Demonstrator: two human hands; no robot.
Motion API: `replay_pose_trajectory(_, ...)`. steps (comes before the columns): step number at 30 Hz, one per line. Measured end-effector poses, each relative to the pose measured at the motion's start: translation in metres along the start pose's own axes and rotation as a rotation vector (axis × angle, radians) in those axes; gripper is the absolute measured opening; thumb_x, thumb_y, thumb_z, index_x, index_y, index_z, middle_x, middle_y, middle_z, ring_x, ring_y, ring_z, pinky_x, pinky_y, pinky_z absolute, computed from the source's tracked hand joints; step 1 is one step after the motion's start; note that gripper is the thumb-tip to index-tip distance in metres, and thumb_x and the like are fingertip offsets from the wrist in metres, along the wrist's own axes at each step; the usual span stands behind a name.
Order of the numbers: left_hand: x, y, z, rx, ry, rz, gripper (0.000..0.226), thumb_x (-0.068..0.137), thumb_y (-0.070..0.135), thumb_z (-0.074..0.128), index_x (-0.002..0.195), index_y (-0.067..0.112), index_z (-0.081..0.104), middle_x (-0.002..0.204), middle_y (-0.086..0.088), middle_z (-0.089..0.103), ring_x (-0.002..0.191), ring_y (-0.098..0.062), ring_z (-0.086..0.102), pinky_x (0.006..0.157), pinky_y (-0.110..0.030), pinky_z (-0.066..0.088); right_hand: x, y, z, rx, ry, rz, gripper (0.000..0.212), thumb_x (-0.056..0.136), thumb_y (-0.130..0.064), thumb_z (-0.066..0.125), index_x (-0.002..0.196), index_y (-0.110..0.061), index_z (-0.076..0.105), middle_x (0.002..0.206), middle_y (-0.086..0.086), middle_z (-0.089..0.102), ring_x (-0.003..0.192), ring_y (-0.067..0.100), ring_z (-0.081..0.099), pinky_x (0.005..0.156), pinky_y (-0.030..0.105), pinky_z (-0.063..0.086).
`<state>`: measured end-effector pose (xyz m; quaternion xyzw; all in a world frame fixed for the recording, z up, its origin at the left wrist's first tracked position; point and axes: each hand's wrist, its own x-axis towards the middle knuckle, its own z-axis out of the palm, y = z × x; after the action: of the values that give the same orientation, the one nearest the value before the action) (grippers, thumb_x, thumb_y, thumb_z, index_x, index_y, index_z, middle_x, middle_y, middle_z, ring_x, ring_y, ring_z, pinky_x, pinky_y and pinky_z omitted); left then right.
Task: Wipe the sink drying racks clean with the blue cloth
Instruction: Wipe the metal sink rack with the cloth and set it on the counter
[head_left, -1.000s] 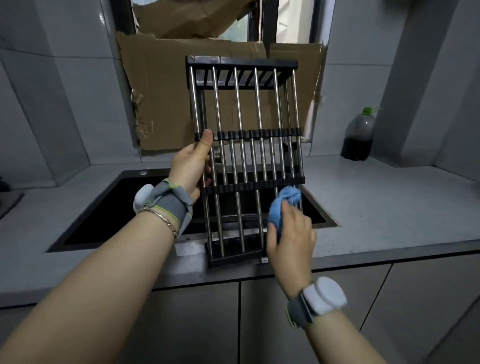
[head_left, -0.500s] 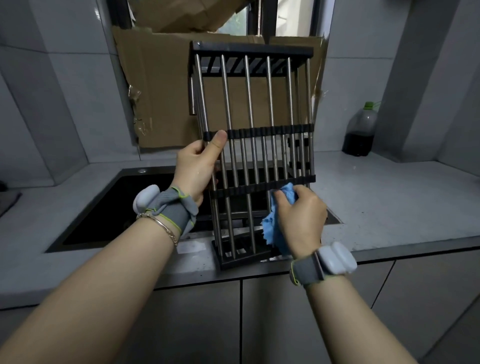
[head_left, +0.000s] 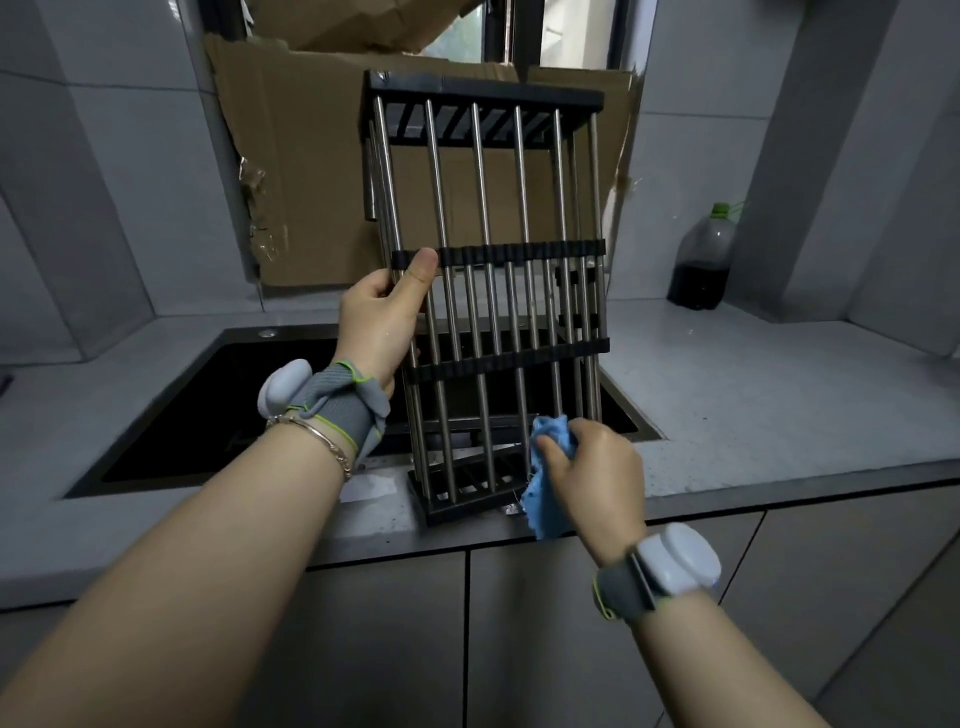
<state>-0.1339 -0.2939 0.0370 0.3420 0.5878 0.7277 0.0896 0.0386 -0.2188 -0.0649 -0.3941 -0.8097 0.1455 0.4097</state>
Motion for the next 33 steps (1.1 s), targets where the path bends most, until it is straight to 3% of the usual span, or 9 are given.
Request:
replay_pose_trajectory(5, -0.003, 0.000, -0.002, 0.003, -0.040, 0.033, 0.048, 0.079, 0.055, 0.063, 0.059, 0.022, 0.034, 0.061, -0.002, 0.037, 0.063, -0.021, 0.041, 0.060, -0.038, 0.041, 0.035, -0.027, -0.009, 0.145, 0.175, 0.073, 0.031, 0.085, -0.027, 0.063, 0.062, -0.008, 0.054, 0.059, 0.003, 0.052, 0.057, 0.019, 0.046, 0.047, 0.023, 0.028)
replay_pose_trajectory(10, -0.001, -0.003, 0.000, 0.028, -0.005, 0.070, 0.047, 0.085, 0.049, 0.061, 0.060, 0.022, 0.032, 0.057, 0.007, 0.032, 0.065, -0.019, 0.039, 0.065, -0.037, 0.039, 0.015, -0.011, 0.003, 0.153, 0.067, 0.077, 0.023, 0.086, -0.027, 0.064, 0.079, -0.005, 0.064, 0.077, 0.007, 0.063, 0.070, 0.022, 0.058, 0.062, 0.031, 0.046)
replay_pose_trajectory(15, -0.006, 0.000, 0.002, 0.017, -0.023, 0.058, 0.047, 0.086, 0.047, 0.060, 0.058, 0.022, 0.032, 0.049, 0.016, 0.037, 0.058, -0.012, 0.037, 0.065, -0.036, 0.041, -0.013, 0.012, 0.003, 0.021, -0.011, 0.052, 0.019, 0.084, -0.025, 0.066, 0.085, -0.006, 0.067, 0.082, 0.010, 0.064, 0.074, 0.025, 0.058, 0.062, 0.027, 0.036)
replay_pose_trajectory(19, -0.006, 0.003, 0.001, 0.017, -0.033, 0.058, 0.047, 0.085, 0.048, 0.061, 0.060, 0.021, 0.032, 0.059, 0.003, 0.036, 0.069, -0.019, 0.041, 0.064, -0.037, 0.040, -0.011, -0.004, -0.012, 0.309, 0.182, 0.151, 0.009, 0.083, -0.017, 0.067, 0.090, -0.014, 0.063, 0.084, 0.005, 0.064, 0.075, 0.018, 0.057, 0.062, 0.018, 0.037)
replay_pose_trajectory(24, -0.008, 0.003, 0.002, 0.032, -0.057, 0.057, 0.046, 0.085, 0.048, 0.061, 0.061, 0.021, 0.033, 0.058, 0.005, 0.033, 0.067, -0.020, 0.040, 0.063, -0.038, 0.039, -0.009, -0.037, -0.004, 0.367, 0.082, 0.129, 0.033, 0.081, -0.025, 0.069, 0.108, -0.006, 0.062, 0.100, 0.004, 0.062, 0.091, 0.017, 0.057, 0.081, 0.023, 0.043)
replay_pose_trajectory(28, -0.009, 0.004, -0.004, 0.077, -0.115, 0.064, 0.040, 0.085, 0.051, 0.059, 0.066, 0.020, 0.042, 0.061, 0.005, 0.040, 0.068, -0.019, 0.043, 0.069, -0.045, 0.046, 0.003, -0.053, 0.009, 0.347, 0.149, 0.139, 0.015, 0.085, -0.024, 0.064, 0.079, -0.013, 0.057, 0.081, 0.004, 0.060, 0.073, 0.018, 0.053, 0.064, 0.022, 0.034)
replay_pose_trajectory(30, -0.010, 0.007, -0.005, 0.074, -0.134, 0.047, 0.054, 0.079, 0.064, 0.058, 0.084, 0.011, 0.056, 0.079, -0.007, 0.058, 0.083, -0.028, 0.057, 0.085, -0.054, 0.048, 0.005, -0.052, 0.011, 0.268, 0.180, 0.116, 0.018, 0.086, -0.025, 0.062, 0.076, -0.011, 0.058, 0.075, 0.004, 0.059, 0.066, 0.019, 0.050, 0.060, 0.024, 0.032)
replay_pose_trajectory(31, -0.012, 0.009, -0.004, 0.079, -0.120, 0.031, 0.080, 0.070, 0.075, 0.057, 0.104, 0.002, 0.057, 0.105, -0.018, 0.063, 0.103, -0.035, 0.059, 0.094, -0.057, 0.046, 0.005, -0.051, 0.012, 0.228, 0.182, 0.101, 0.019, 0.087, -0.025, 0.062, 0.077, -0.010, 0.060, 0.073, 0.004, 0.058, 0.064, 0.019, 0.049, 0.059, 0.025, 0.031)
replay_pose_trajectory(33, -0.009, 0.006, -0.002, 0.087, -0.119, 0.011, 0.120, 0.053, 0.088, 0.053, 0.129, -0.005, 0.042, 0.138, -0.026, 0.042, 0.127, -0.042, 0.044, 0.101, -0.061, 0.038, 0.000, -0.044, 0.014, 0.165, 0.165, 0.090, 0.021, 0.086, -0.026, 0.062, 0.075, -0.009, 0.060, 0.067, 0.002, 0.055, 0.060, 0.019, 0.047, 0.057, 0.024, 0.031)
